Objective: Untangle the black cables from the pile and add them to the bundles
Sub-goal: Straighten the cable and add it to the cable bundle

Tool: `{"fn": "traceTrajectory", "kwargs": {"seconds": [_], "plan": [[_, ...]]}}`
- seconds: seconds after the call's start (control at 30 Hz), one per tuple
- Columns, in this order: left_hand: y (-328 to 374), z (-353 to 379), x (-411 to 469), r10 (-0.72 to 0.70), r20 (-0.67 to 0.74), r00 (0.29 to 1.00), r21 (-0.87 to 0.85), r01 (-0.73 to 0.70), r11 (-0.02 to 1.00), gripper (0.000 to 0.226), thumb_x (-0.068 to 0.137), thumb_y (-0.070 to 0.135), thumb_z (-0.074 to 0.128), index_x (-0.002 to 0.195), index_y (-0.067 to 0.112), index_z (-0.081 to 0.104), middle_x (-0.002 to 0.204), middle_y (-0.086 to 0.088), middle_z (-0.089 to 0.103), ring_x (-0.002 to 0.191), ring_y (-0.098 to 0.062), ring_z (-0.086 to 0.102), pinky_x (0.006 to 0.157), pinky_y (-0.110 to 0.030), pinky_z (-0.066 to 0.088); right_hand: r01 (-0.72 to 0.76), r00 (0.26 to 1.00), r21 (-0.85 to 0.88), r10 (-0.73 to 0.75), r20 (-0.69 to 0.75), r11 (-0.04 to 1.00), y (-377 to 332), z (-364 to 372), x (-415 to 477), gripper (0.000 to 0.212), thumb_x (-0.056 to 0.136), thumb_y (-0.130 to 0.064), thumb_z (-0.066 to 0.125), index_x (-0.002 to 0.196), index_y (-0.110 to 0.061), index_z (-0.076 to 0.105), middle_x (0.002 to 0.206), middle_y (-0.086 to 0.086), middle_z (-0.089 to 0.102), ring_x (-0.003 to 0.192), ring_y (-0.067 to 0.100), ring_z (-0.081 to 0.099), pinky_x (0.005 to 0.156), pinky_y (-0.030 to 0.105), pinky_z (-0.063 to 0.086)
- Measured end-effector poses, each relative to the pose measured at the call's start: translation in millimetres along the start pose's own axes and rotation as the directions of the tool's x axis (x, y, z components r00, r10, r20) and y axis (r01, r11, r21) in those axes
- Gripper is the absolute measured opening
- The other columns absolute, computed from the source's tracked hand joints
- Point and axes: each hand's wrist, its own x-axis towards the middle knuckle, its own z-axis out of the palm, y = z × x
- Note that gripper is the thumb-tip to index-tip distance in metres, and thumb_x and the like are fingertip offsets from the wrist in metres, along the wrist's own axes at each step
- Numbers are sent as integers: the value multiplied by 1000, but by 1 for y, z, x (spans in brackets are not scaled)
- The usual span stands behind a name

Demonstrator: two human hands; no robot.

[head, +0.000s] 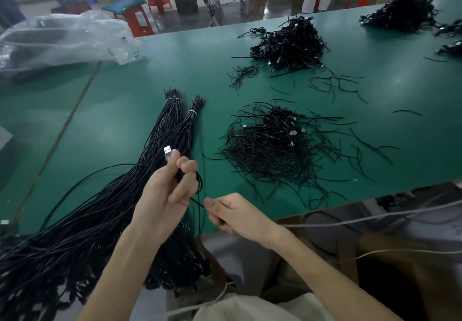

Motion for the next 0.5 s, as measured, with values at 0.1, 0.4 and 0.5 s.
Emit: {"fn": "traceTrajectory", "kwargs": {"seconds": [0.1, 0.4, 0.5], "plan": [[-3, -4, 1, 10, 7, 1000, 92, -11, 996, 42, 112, 33, 40, 79, 22, 65, 76, 4, 54, 39, -2, 33, 55, -17, 40, -12, 1000, -250, 10, -9, 968, -2, -15, -2, 38, 100, -55, 58, 101, -19, 69, 82, -3, 75, 74, 10, 70, 77, 28, 56], [-36, 23, 7, -64, -24, 998, 242, 68, 968, 37, 97, 44, 61, 78, 15, 73, 86, -14, 72, 77, -20, 67, 70, -30, 59, 204, 949, 279, -121, -290, 938, -8, -6, 6, 35, 83, 1, 80, 105, -23, 68, 82, -19, 67, 90, -1, 67, 87, 22, 54], [-29, 21, 6, -93, 61, 994, 213, 78, 974, 32, 95, 45, 69, 84, 16, 76, 103, -16, 74, 92, -23, 70, 82, -33, 57, 264, 921, 280, -155, -356, 923, -9, -7, 4, 35, 81, 3, 81, 98, -27, 74, 74, -17, 61, 77, 4, 60, 80, 23, 53]]}}
